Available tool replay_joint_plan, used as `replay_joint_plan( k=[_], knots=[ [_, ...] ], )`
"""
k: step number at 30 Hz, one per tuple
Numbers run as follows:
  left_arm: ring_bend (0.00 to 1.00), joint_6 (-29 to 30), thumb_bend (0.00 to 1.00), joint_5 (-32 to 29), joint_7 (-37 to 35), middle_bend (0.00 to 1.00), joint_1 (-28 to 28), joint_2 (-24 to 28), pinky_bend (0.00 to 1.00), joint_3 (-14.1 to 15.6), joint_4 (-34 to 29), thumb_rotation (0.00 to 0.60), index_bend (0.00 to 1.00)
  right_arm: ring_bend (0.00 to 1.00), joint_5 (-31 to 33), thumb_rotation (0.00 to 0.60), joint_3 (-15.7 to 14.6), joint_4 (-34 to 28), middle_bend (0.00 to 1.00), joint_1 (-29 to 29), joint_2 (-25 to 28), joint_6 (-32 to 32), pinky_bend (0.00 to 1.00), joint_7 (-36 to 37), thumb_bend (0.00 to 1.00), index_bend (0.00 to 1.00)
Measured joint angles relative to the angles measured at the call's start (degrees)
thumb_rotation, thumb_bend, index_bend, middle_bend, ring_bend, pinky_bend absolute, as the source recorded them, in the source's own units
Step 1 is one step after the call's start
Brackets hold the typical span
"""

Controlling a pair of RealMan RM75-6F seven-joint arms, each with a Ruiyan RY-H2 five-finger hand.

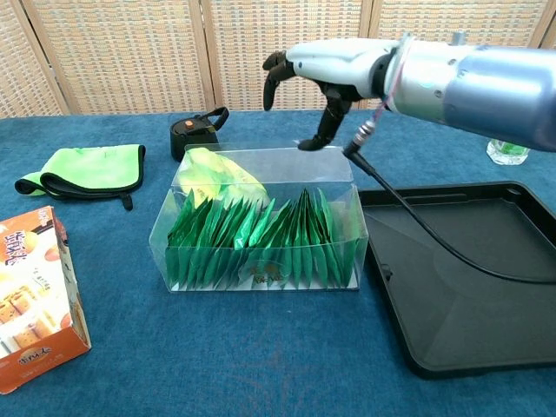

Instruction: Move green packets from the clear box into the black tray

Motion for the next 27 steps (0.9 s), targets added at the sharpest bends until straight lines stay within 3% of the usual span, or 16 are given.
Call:
replay_joint_plan(
  k=[6, 12, 27],
  knots=[
    [0.00, 0.02, 0.08, 0.35, 0.68, 0.00, -0.02, -0.18, 0.00, 0.24, -0.23, 0.600, 0.00, 0.00, -8.21, 0.600, -4.53, -3.14, 0.00, -2.32, 3.01, -1.68, 0.00, 3.28, 0.43, 0.36],
    [0.00, 0.22, 0.08, 0.50, 1.22, 0.00, 0.03, -0.36, 0.00, 0.34, -0.38, 0.600, 0.00, 0.00, -12.68, 0.600, -7.23, -4.42, 0.00, -3.09, 3.95, -3.71, 0.00, 4.32, 0.43, 0.37],
    [0.00, -0.19, 0.08, 0.30, 1.49, 0.00, -0.16, -0.48, 0.00, 0.37, -0.24, 0.600, 0.00, 0.00, -14.03, 0.600, -7.55, -1.10, 0.00, -2.26, 2.68, -6.65, 0.00, 3.75, 0.43, 0.40]
  ],
)
